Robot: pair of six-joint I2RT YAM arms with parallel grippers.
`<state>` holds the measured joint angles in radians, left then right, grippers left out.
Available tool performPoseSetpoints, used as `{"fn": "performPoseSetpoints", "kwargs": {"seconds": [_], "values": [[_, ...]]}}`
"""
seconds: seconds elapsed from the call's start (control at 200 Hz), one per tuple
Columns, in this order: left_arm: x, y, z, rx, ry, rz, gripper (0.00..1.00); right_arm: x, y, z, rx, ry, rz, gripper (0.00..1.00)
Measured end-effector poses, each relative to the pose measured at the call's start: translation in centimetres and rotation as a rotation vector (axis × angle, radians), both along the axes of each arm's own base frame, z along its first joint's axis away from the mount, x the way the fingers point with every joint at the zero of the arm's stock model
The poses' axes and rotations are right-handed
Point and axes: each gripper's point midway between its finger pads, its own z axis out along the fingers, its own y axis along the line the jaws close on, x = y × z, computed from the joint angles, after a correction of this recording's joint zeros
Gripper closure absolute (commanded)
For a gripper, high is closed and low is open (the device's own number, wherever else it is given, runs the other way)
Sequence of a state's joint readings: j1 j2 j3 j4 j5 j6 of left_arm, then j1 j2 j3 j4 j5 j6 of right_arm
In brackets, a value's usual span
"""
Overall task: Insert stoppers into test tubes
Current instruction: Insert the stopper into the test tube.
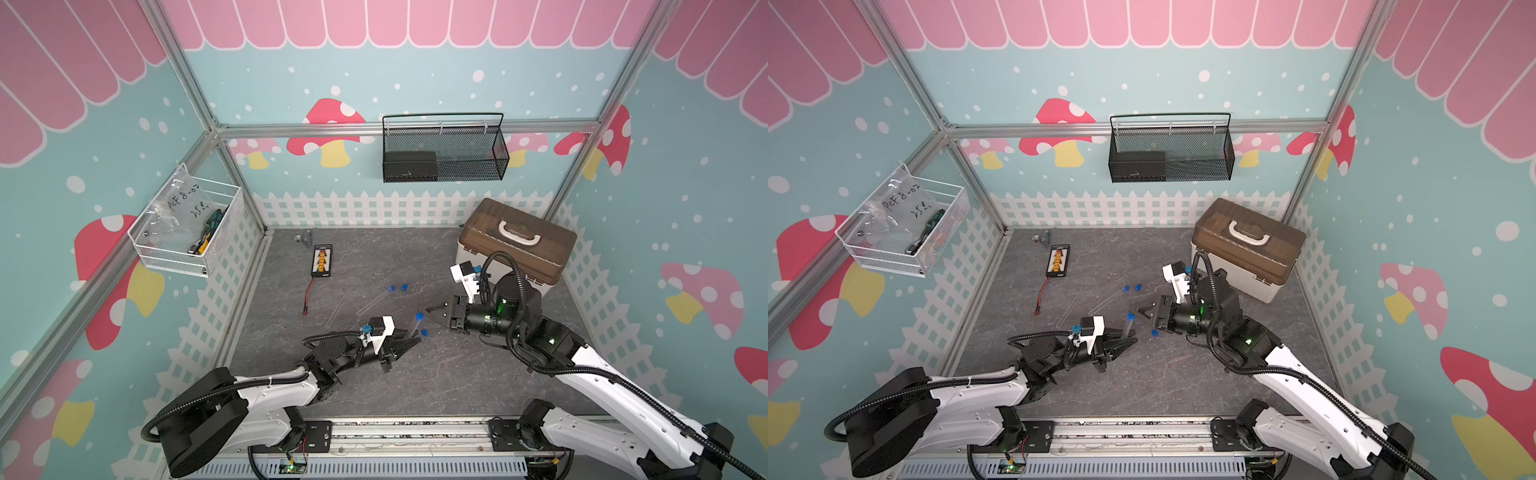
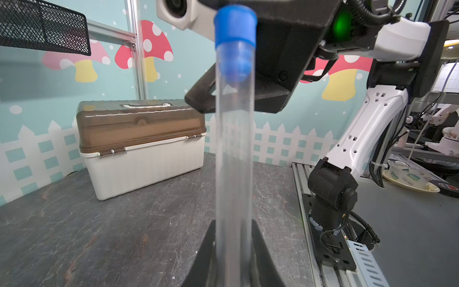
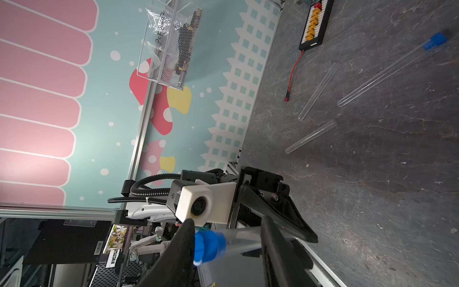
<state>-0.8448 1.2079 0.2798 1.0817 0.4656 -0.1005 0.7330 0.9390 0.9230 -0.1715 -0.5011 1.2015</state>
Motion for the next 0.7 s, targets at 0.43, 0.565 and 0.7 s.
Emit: {"fn": "performPoseSetpoints", "kwargs": {"seconds": [0.43, 0.565, 0.7], "values": [[0.20, -0.08, 0.09, -0.022, 0.027, -0.002, 1.00, 0.49, 0.43, -0.29, 0.069, -0.010, -0.007, 0.62], [0.27, -0.10, -0.01, -0.024, 0.042, -0.003, 1.00, 0.69, 0.43, -0.45, 0.080, -0.018, -0.012, 0.65], [0.32, -0.12, -0.28, -0.014, 0.050, -0.002, 1.00, 0.74, 0.29, -0.47, 0.082, -0.025, -0.020, 0.65]]}}
